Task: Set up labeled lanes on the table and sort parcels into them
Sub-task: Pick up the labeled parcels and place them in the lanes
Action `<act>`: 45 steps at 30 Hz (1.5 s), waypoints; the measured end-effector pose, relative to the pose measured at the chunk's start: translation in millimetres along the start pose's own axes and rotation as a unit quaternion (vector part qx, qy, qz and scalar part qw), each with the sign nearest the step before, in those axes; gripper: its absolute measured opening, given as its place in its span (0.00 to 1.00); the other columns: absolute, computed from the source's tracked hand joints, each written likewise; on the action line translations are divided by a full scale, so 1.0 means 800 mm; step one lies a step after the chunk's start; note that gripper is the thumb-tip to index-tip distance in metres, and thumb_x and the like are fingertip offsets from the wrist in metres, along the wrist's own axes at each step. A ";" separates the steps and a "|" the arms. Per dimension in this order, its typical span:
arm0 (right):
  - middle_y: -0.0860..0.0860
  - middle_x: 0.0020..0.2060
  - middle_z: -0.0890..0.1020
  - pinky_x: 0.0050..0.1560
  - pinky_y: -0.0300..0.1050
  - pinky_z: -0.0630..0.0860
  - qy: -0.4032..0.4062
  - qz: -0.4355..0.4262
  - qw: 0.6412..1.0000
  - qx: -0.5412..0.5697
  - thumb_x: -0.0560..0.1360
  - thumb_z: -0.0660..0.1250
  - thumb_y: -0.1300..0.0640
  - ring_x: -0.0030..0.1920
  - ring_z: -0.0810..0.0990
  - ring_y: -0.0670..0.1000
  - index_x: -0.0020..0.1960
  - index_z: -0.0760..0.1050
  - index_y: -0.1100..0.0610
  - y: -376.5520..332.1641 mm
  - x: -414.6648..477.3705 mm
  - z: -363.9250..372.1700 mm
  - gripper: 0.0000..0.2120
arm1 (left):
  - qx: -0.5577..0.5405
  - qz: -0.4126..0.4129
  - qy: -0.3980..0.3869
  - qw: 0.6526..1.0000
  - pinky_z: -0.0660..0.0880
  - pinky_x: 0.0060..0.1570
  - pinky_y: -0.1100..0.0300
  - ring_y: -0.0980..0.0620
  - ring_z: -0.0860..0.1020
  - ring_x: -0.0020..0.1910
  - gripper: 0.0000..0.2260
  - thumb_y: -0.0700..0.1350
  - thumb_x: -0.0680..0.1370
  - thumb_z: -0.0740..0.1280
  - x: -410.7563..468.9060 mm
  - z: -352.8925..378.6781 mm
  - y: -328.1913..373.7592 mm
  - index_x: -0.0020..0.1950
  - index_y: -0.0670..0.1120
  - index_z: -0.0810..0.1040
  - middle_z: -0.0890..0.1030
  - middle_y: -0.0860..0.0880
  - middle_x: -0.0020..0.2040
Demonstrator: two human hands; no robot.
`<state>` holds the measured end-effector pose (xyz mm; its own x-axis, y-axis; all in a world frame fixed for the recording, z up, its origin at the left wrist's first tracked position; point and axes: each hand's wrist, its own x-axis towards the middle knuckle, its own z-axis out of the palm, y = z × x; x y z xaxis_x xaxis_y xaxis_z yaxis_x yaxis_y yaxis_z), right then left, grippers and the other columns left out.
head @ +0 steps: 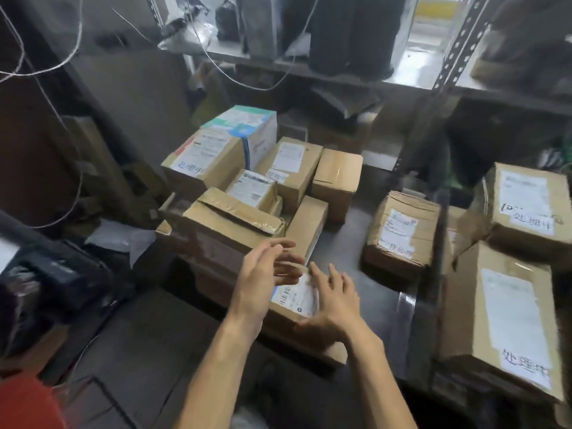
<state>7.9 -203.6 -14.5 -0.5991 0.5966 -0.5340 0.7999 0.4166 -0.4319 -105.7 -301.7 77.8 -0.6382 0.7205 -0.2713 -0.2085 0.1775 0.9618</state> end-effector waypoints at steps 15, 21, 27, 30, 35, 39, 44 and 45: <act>0.45 0.57 0.70 0.61 0.46 0.72 0.135 0.014 0.971 0.197 0.54 0.74 0.37 0.61 0.68 0.49 0.70 0.66 0.47 0.041 -0.037 -0.012 0.46 | 0.010 -0.004 -0.146 0.989 0.77 0.49 0.59 0.52 0.83 0.46 0.10 0.42 0.84 0.60 0.018 0.049 0.004 0.55 0.47 0.81 0.86 0.48 0.47; 0.44 0.60 0.74 0.58 0.42 0.76 0.232 0.031 0.906 0.351 0.51 0.78 0.40 0.63 0.75 0.46 0.67 0.67 0.45 0.079 -0.091 -0.040 0.47 | 0.174 0.026 -0.033 0.984 0.69 0.68 0.53 0.53 0.68 0.68 0.42 0.71 0.61 0.71 -0.011 0.078 -0.021 0.72 0.59 0.65 0.68 0.54 0.69; 0.41 0.55 0.78 0.52 0.34 0.76 0.300 -0.073 0.845 0.437 0.57 0.75 0.35 0.58 0.78 0.40 0.61 0.73 0.35 0.081 -0.163 -0.112 0.33 | -0.080 -0.010 -0.169 0.982 0.82 0.49 0.53 0.48 0.83 0.58 0.33 0.56 0.63 0.76 -0.030 0.109 -0.022 0.67 0.55 0.72 0.84 0.50 0.59; 0.46 0.56 0.83 0.52 0.38 0.76 0.248 -0.115 0.804 0.528 0.63 0.71 0.37 0.55 0.83 0.41 0.66 0.73 0.41 0.096 -0.188 -0.135 0.32 | -0.045 0.041 -0.230 0.971 0.80 0.42 0.59 0.49 0.84 0.56 0.34 0.58 0.65 0.73 -0.031 0.106 0.000 0.70 0.53 0.71 0.84 0.49 0.60; 0.53 0.60 0.84 0.49 0.49 0.84 0.175 -0.128 0.799 0.561 0.71 0.72 0.51 0.59 0.84 0.55 0.74 0.69 0.47 0.114 -0.214 -0.121 0.32 | 0.010 0.016 -0.286 0.958 0.80 0.43 0.56 0.46 0.84 0.56 0.34 0.62 0.64 0.71 -0.059 0.127 0.006 0.69 0.54 0.74 0.85 0.49 0.60; 0.55 0.62 0.83 0.57 0.59 0.82 0.147 -0.168 0.764 0.605 0.70 0.74 0.50 0.62 0.83 0.59 0.78 0.62 0.39 0.145 -0.244 -0.122 0.40 | -0.037 -0.039 -0.287 0.956 0.74 0.61 0.35 0.34 0.79 0.62 0.34 0.63 0.64 0.73 -0.084 0.150 0.008 0.67 0.49 0.78 0.83 0.41 0.62; 0.52 0.61 0.84 0.60 0.62 0.81 0.216 -0.183 0.748 0.600 0.69 0.73 0.55 0.61 0.83 0.60 0.80 0.59 0.40 0.161 -0.267 -0.121 0.43 | -0.097 -0.048 -0.294 0.950 0.72 0.66 0.37 0.37 0.77 0.67 0.27 0.59 0.77 0.64 -0.121 0.187 0.006 0.72 0.45 0.76 0.80 0.39 0.66; 0.53 0.61 0.85 0.61 0.64 0.80 0.234 -0.176 0.738 0.608 0.70 0.72 0.56 0.61 0.83 0.60 0.80 0.59 0.41 0.166 -0.269 -0.117 0.43 | -0.099 -0.048 -0.297 0.948 0.76 0.64 0.40 0.38 0.78 0.67 0.26 0.59 0.81 0.60 -0.128 0.194 0.005 0.73 0.44 0.74 0.80 0.39 0.67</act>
<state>246.0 -212.4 111.3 -0.4574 0.8880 -0.0460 -0.1956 -0.1510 -0.9690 73.4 -270.8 115.1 -0.0908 0.9687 -0.2310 -0.4175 0.1735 0.8920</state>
